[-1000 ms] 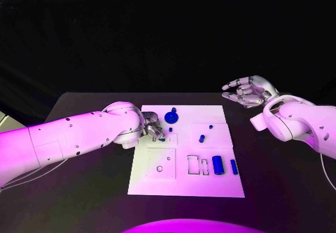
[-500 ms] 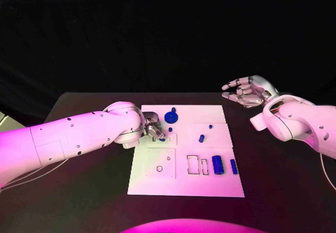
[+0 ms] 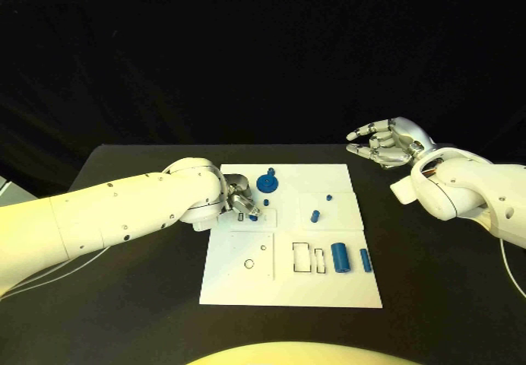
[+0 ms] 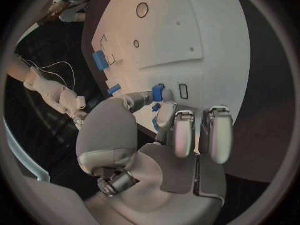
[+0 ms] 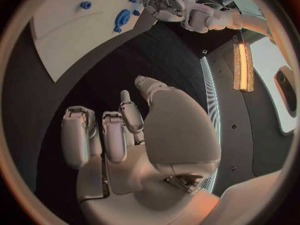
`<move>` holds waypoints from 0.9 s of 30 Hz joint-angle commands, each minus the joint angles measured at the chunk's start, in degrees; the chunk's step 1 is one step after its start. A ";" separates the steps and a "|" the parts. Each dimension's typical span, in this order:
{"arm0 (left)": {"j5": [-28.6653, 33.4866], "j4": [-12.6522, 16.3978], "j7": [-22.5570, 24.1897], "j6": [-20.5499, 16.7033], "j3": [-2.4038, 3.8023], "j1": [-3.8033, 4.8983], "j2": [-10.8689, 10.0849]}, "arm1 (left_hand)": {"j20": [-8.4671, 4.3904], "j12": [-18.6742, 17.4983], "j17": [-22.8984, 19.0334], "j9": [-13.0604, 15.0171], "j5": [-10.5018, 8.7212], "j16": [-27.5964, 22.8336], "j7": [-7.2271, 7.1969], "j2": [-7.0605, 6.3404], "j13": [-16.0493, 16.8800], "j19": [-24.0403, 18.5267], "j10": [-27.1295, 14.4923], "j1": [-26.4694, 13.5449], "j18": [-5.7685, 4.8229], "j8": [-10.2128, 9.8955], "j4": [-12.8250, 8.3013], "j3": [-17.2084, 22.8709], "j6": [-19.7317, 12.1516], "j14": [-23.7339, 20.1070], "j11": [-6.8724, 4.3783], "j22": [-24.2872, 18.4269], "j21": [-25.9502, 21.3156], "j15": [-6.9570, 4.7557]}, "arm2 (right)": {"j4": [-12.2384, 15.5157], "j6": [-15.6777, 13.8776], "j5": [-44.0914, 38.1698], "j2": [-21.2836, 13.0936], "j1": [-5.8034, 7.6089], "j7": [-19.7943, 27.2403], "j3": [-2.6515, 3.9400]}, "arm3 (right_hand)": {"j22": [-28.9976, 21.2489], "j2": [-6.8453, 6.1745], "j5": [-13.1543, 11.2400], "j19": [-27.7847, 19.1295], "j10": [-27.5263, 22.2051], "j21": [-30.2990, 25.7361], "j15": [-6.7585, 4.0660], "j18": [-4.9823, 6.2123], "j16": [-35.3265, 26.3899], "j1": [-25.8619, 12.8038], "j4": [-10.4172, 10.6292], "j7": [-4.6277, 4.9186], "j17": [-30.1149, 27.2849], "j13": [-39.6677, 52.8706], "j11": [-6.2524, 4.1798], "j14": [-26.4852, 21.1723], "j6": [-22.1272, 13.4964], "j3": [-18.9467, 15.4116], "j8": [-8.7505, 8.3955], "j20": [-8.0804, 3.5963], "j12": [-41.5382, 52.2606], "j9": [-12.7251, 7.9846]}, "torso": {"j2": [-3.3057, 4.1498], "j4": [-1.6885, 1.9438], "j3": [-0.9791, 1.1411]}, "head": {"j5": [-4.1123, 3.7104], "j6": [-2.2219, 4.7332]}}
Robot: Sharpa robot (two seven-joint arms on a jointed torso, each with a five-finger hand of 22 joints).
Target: Assemble the parts on the task board
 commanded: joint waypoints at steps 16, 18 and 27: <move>1.06 -1.07 -0.77 2.08 -0.21 -0.20 0.64 | -0.55 0.33 14.79 -0.09 -0.52 0.16 -1.37 0.23 0.46 1.40 0.09 -2.86 -0.24 -1.21 1.19 -6.00 2.03 6.05 -0.32 6.34 -0.35 -0.55 | 0.27 0.39 -0.08 -0.11 -0.02 0.67 0.01 | 6.73 -0.03 0.18 3.16 -0.41 -0.55 0.49 0.98 -0.40 -0.82 0.16 0.12 9.54 -0.08 -0.11 4.55 -0.10 -0.14 -0.31 0.60 -0.41 -0.05 | -0.03 0.03 -0.06 | -0.23 -0.16; 1.04 -1.16 -0.84 2.14 -0.22 -0.20 0.67 | -0.55 0.34 14.77 -0.09 -0.57 0.15 -1.36 0.17 0.48 1.41 0.08 -2.95 -0.24 -1.29 1.55 -6.86 2.10 6.05 -0.31 6.35 -0.35 -0.55 | 0.28 0.37 -0.07 -0.13 -0.02 0.67 0.01 | 6.66 -0.03 0.18 3.14 -0.45 -0.63 0.49 0.99 -0.45 -0.85 0.18 0.13 9.47 -0.14 -0.10 4.53 -0.10 -0.15 -0.31 0.61 -0.46 -0.05 | -0.04 0.02 -0.05 | -0.25 -0.19; 0.92 -1.48 -1.10 2.27 -0.26 -0.20 0.68 | -0.54 0.30 14.77 -0.07 -0.66 0.15 -1.30 -0.11 0.51 1.45 0.01 -3.20 -0.25 -1.62 3.12 -10.42 2.31 6.05 -0.26 6.42 -0.37 -0.51 | 0.33 0.28 -0.06 -0.20 -0.02 0.70 0.01 | 6.39 -0.02 0.11 3.03 -0.63 -0.94 0.49 1.07 -0.65 -0.99 0.28 0.13 9.19 -0.37 -0.10 4.46 -0.10 -0.21 -0.32 0.63 -0.71 -0.06 | -0.06 0.01 -0.04 | -0.26 -0.20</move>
